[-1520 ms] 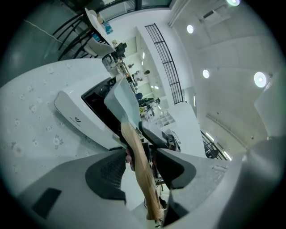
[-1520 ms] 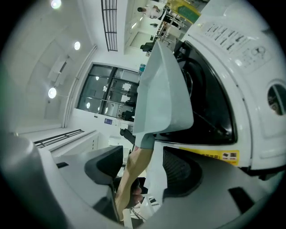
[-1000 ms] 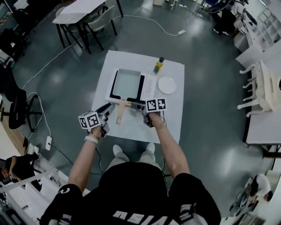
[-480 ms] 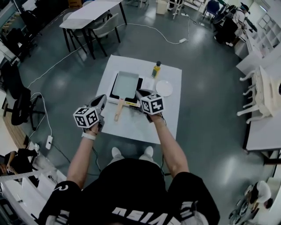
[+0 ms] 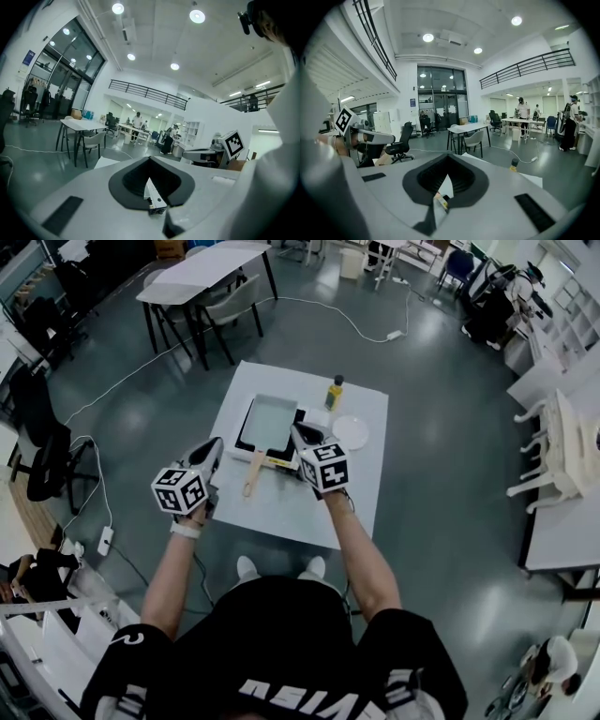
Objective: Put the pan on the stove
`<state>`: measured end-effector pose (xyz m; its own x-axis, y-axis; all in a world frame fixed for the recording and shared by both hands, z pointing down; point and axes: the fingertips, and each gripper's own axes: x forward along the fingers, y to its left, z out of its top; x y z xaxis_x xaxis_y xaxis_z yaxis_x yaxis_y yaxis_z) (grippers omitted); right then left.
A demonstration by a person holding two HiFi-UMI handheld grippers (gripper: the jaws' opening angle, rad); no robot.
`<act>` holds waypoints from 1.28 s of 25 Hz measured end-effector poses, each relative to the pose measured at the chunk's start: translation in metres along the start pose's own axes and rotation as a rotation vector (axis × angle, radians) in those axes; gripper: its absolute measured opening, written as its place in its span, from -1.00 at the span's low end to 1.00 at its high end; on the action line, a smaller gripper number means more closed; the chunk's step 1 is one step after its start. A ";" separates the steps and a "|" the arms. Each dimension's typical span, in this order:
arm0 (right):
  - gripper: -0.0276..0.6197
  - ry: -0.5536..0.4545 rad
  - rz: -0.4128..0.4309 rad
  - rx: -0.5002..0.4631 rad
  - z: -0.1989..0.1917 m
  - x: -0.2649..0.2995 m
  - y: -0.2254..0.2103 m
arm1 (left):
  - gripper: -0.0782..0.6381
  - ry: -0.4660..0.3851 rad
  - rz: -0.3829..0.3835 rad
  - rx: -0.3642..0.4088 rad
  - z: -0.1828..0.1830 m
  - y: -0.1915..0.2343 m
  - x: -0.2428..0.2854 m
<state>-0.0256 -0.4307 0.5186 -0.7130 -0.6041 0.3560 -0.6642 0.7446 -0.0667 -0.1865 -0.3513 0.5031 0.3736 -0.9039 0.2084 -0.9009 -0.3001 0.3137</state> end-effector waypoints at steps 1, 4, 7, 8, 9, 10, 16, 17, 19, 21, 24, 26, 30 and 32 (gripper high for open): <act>-0.92 -0.003 -0.001 -0.001 0.001 -0.002 0.000 | -0.79 -0.004 0.004 0.002 0.001 -0.001 -0.001; -0.92 -0.013 -0.002 -0.009 0.003 -0.006 0.003 | -0.79 -0.012 0.013 0.012 0.002 0.000 -0.005; -0.92 -0.022 0.002 -0.019 0.007 -0.010 0.004 | -0.79 -0.020 0.019 0.021 0.005 -0.002 -0.006; -0.92 -0.024 0.004 -0.021 0.007 -0.011 0.005 | -0.79 -0.020 0.022 0.024 0.005 -0.002 -0.006; -0.92 -0.027 0.005 -0.022 0.007 -0.013 0.005 | -0.79 -0.020 0.024 0.027 0.005 -0.003 -0.007; -0.92 -0.028 0.005 -0.022 0.007 -0.013 0.006 | -0.79 -0.018 0.026 0.031 0.004 -0.003 -0.008; -0.92 -0.034 0.008 -0.034 0.008 -0.017 0.007 | -0.79 -0.011 0.037 0.043 0.000 -0.008 -0.009; -0.92 -0.033 0.007 -0.035 0.008 -0.017 0.007 | -0.79 -0.011 0.041 0.044 0.000 -0.007 -0.009; -0.92 -0.033 0.006 -0.033 0.009 -0.016 0.006 | -0.79 -0.010 0.049 0.048 0.001 -0.006 -0.008; -0.92 -0.033 0.005 -0.032 0.010 -0.016 0.006 | -0.79 -0.007 0.057 0.052 0.002 -0.005 -0.007; -0.92 -0.034 0.002 -0.034 0.010 -0.016 0.006 | -0.79 -0.006 0.064 0.053 0.001 -0.003 -0.008; -0.92 -0.033 0.000 -0.034 0.008 -0.016 0.007 | -0.79 -0.006 0.064 0.054 -0.001 -0.003 -0.009; -0.92 -0.028 -0.006 -0.032 0.008 -0.015 0.007 | -0.79 -0.002 0.061 0.056 -0.001 -0.002 -0.012; -0.92 -0.024 -0.009 -0.031 0.006 -0.017 0.005 | -0.79 0.000 0.057 0.056 -0.001 -0.005 -0.011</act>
<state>-0.0178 -0.4186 0.5062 -0.7124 -0.6172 0.3339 -0.6637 0.7472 -0.0349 -0.1857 -0.3400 0.5004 0.3217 -0.9199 0.2243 -0.9314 -0.2649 0.2496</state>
